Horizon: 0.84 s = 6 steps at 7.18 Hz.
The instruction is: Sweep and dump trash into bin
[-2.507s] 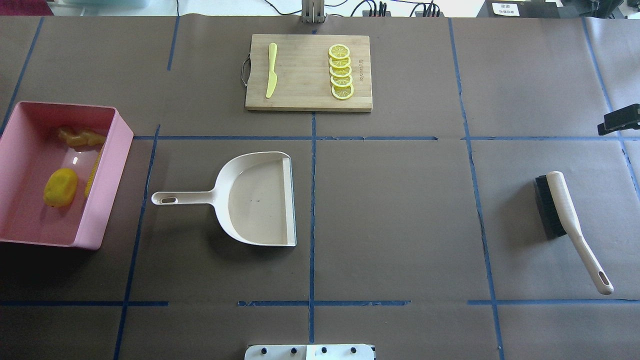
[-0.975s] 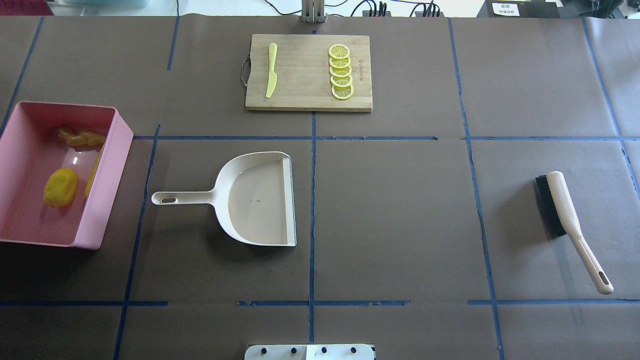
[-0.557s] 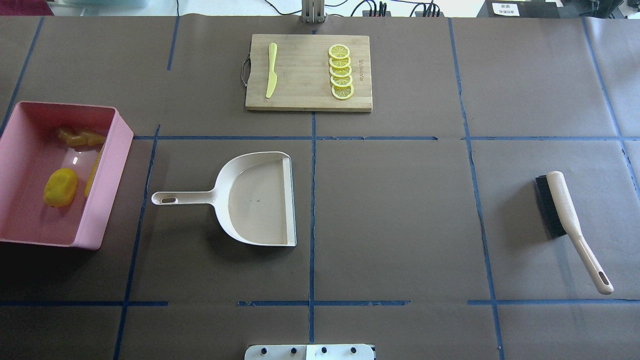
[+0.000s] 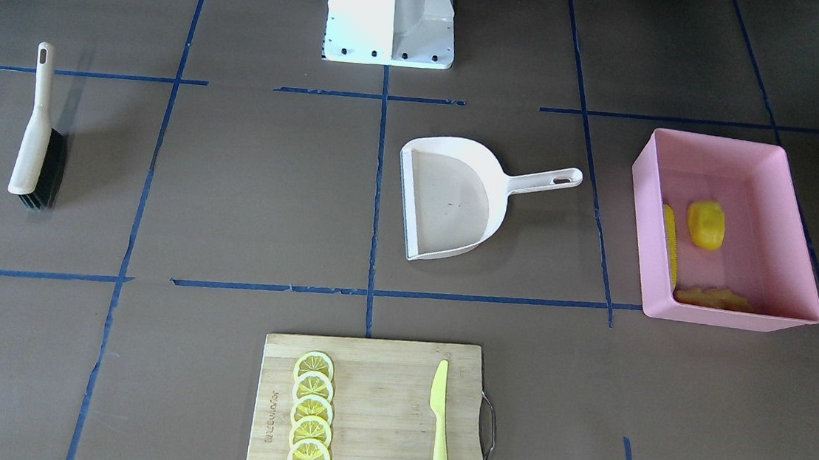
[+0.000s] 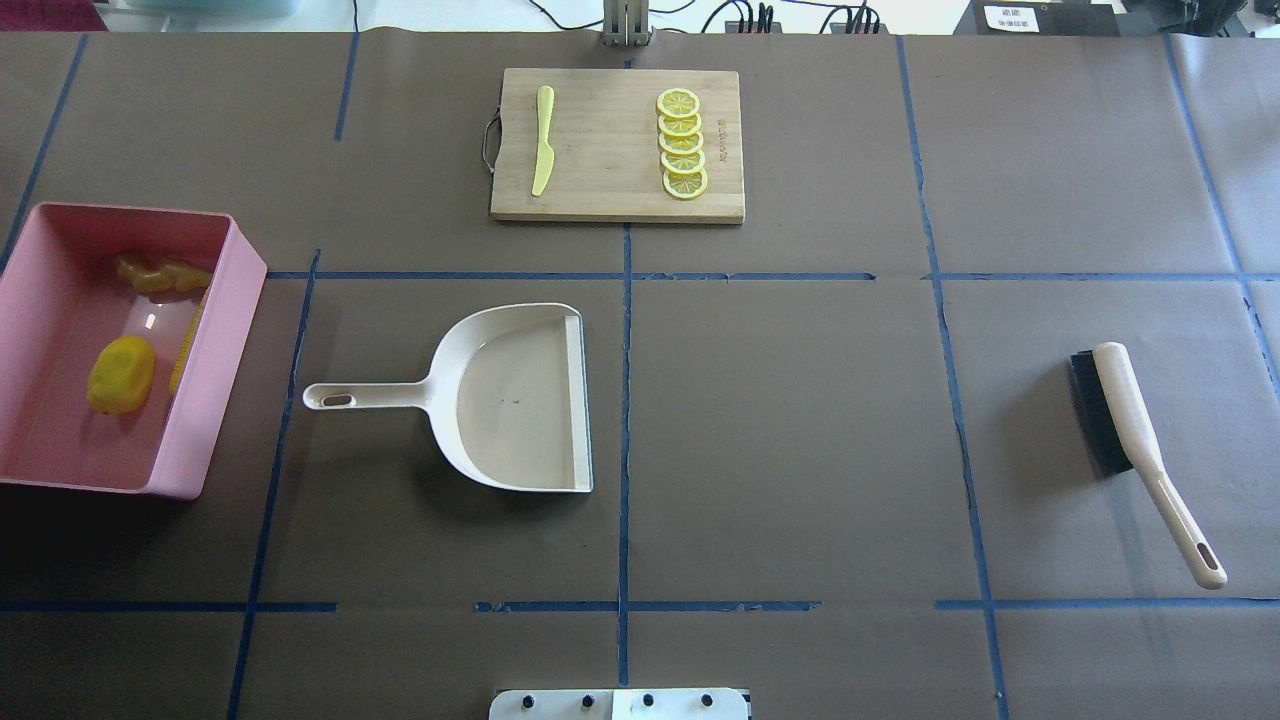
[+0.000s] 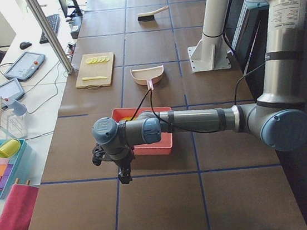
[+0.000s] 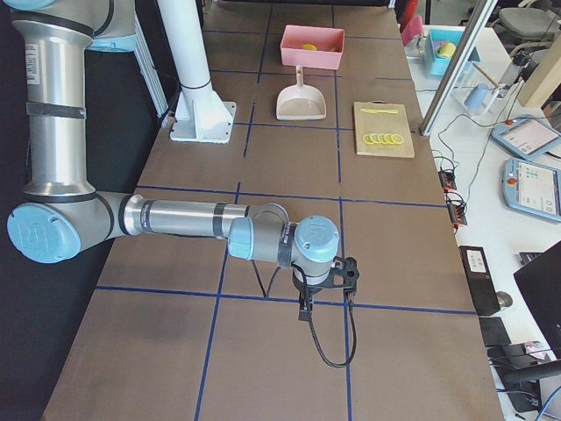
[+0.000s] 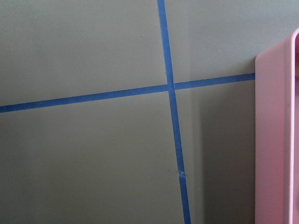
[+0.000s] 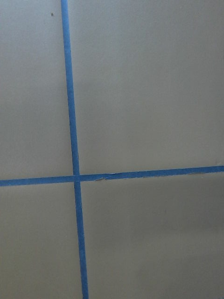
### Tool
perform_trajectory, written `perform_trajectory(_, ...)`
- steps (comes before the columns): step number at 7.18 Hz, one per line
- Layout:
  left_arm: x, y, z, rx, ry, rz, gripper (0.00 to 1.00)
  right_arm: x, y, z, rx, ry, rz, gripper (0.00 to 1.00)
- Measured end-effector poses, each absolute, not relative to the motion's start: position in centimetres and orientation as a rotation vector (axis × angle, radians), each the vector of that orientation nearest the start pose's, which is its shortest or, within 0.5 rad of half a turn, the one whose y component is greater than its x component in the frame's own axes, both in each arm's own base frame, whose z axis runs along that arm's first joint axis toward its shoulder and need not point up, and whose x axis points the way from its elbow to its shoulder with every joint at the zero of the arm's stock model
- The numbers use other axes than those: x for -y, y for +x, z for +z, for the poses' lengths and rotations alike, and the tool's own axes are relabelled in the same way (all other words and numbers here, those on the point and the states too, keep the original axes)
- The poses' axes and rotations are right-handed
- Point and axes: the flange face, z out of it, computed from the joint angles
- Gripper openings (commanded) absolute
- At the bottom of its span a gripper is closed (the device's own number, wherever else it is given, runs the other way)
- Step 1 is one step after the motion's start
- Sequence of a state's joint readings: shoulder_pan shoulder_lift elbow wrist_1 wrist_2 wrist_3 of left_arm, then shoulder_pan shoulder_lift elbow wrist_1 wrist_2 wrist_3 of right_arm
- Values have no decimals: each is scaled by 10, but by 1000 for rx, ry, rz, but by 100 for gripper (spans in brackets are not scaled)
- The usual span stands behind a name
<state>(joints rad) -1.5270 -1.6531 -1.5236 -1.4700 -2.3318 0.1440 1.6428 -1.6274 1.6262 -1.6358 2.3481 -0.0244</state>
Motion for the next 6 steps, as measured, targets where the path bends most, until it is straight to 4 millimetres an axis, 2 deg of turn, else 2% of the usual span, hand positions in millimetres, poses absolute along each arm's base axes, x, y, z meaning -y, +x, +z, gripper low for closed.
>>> perform_trajectory(6, 523, -41, 652, -766, -26, 155, 100, 461, 97, 661, 779, -21, 78, 100)
